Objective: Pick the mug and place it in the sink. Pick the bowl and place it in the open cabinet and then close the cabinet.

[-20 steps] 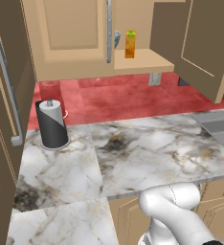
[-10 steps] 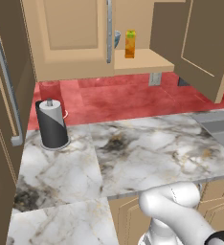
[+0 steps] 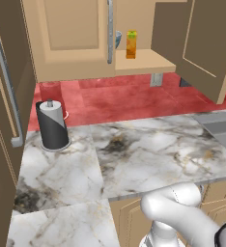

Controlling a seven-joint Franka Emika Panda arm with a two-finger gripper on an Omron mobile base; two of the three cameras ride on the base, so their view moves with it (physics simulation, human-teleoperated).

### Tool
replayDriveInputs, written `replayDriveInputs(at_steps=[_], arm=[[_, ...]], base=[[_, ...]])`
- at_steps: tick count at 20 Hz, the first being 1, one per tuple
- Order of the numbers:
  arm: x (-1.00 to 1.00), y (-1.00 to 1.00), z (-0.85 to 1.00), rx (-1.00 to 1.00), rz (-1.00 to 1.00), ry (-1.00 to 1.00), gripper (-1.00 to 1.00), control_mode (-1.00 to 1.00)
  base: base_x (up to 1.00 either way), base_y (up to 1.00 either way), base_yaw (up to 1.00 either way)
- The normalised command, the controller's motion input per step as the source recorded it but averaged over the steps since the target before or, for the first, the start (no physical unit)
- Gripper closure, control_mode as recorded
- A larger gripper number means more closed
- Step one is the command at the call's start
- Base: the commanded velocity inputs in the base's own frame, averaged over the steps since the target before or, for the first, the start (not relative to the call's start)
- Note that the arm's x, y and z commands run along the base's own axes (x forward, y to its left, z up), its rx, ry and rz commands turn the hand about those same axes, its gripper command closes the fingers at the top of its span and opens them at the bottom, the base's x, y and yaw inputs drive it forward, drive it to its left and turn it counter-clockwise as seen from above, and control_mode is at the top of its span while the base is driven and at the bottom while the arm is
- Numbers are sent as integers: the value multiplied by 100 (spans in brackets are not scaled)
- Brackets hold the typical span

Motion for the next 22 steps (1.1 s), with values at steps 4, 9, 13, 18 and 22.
replayDriveInputs(at_steps=[4, 9, 13, 18, 22], arm=[[20, -24, -3, 0, 16, -4, -100, -100], [23, -11, -8, 5, 18, -7, -100, -100], [21, -1, -14, 9, 18, -10, -100, -100], [15, 0, -25, 10, 18, -8, -100, -100], [16, 4, -24, 7, 15, -8, -100, -100]], base=[[0, 0, 0], [0, 0, 0], [0, 0, 0], [0, 0, 0], [0, 0, 0]])
